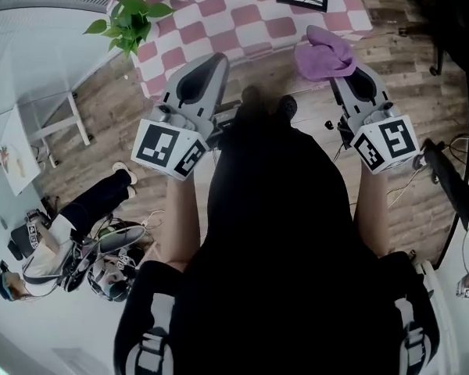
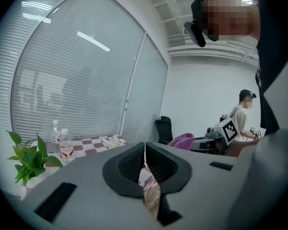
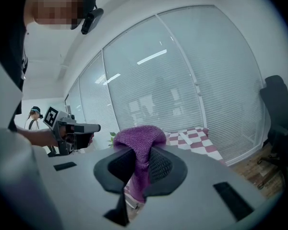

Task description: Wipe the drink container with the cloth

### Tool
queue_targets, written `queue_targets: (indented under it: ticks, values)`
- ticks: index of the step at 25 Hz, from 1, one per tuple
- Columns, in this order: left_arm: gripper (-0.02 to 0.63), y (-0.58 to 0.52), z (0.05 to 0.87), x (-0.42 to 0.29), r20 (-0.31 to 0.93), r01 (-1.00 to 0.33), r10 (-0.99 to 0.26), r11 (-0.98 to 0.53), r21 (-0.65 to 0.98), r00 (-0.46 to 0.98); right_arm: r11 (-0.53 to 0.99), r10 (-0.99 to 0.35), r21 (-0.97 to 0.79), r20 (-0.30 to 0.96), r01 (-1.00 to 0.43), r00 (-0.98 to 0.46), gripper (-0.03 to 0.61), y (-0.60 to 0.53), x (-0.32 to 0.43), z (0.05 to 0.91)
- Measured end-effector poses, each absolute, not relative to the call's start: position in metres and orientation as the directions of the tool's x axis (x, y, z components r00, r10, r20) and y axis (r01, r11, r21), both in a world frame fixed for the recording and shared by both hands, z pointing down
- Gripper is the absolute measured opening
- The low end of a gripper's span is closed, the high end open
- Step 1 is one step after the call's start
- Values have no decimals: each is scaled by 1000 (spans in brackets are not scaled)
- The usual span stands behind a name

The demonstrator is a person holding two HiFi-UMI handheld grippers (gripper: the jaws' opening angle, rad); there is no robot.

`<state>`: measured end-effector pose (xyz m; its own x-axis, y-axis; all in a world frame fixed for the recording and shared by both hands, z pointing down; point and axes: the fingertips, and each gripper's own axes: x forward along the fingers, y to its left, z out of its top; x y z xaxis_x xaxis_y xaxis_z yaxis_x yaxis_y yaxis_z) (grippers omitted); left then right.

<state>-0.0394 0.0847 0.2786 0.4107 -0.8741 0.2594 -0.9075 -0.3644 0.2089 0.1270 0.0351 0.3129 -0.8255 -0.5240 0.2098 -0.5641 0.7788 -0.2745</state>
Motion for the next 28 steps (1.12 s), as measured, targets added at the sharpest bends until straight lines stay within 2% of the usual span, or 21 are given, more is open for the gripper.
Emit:
queue_targets:
  ticks: [7,18,28]
  values:
    - [37,77,291,-62,280,-925,-890,-303,228,361,791,-502,-274,219,-547,-837,54,30,116,316]
    - [37,6,299,-59,247,-888,-866,-366,279,435,764,-548,-235,254,-600,-797,54,-4,115,305]
    - [37,-41,324,-87,297,-875,-834,-381,300,465,745,-572,-215,280,-631,-771,54,-41,81,310]
